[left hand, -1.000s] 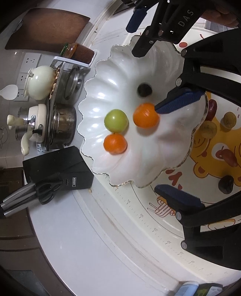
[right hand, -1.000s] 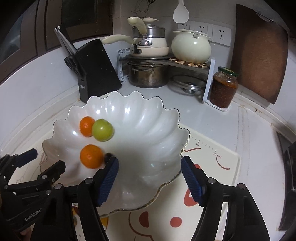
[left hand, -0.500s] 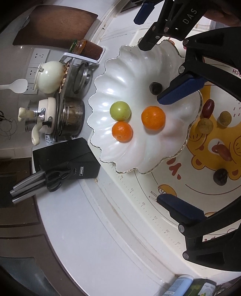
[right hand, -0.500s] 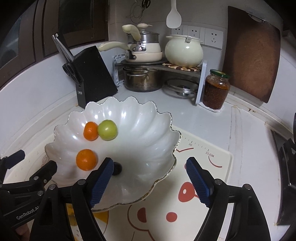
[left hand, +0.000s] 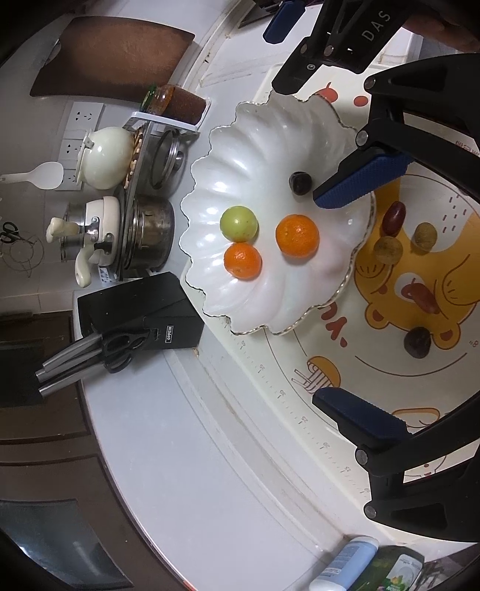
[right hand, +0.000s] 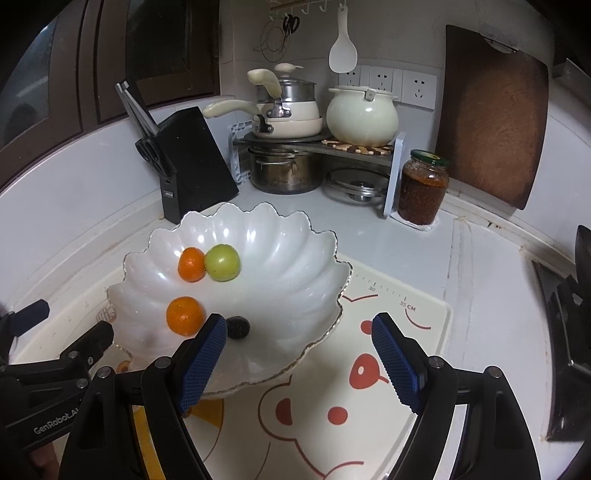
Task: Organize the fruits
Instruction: 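Move both open grippers back from the bowl down over the fruits on the mat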
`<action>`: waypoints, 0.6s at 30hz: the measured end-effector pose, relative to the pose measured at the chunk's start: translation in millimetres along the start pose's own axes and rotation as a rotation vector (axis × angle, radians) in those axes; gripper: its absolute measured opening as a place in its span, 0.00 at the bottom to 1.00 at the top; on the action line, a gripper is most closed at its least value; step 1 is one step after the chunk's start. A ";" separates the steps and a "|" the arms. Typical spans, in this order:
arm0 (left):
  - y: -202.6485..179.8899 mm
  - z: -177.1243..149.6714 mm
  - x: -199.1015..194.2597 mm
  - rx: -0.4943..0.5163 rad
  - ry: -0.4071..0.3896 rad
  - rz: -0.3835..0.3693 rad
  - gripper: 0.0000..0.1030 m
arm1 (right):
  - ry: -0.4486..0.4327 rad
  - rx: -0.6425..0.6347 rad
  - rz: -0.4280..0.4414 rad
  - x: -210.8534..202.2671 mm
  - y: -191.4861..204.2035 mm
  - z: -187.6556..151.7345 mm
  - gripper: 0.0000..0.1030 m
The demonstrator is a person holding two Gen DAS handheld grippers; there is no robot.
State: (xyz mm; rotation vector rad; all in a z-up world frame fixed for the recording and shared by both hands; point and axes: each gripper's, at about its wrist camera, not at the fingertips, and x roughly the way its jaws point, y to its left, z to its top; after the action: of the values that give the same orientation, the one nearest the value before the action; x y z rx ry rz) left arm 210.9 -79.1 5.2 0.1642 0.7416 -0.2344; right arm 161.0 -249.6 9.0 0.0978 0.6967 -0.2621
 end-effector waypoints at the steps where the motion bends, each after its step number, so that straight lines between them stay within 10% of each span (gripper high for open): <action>1: 0.3 -0.8 -1.4 0.000 -0.001 0.000 0.96 | -0.002 0.001 0.001 -2.0 0.0 -0.7 0.79; 18: 8.8 -13.9 -21.9 -0.017 -0.008 -0.006 0.96 | -0.014 0.002 0.030 -23.1 3.9 -12.6 0.79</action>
State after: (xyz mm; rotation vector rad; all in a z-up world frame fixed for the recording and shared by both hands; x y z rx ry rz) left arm 188.7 -64.0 10.7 0.1444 0.7360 -0.2342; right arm 137.2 -238.9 14.2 0.1084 0.6805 -0.2349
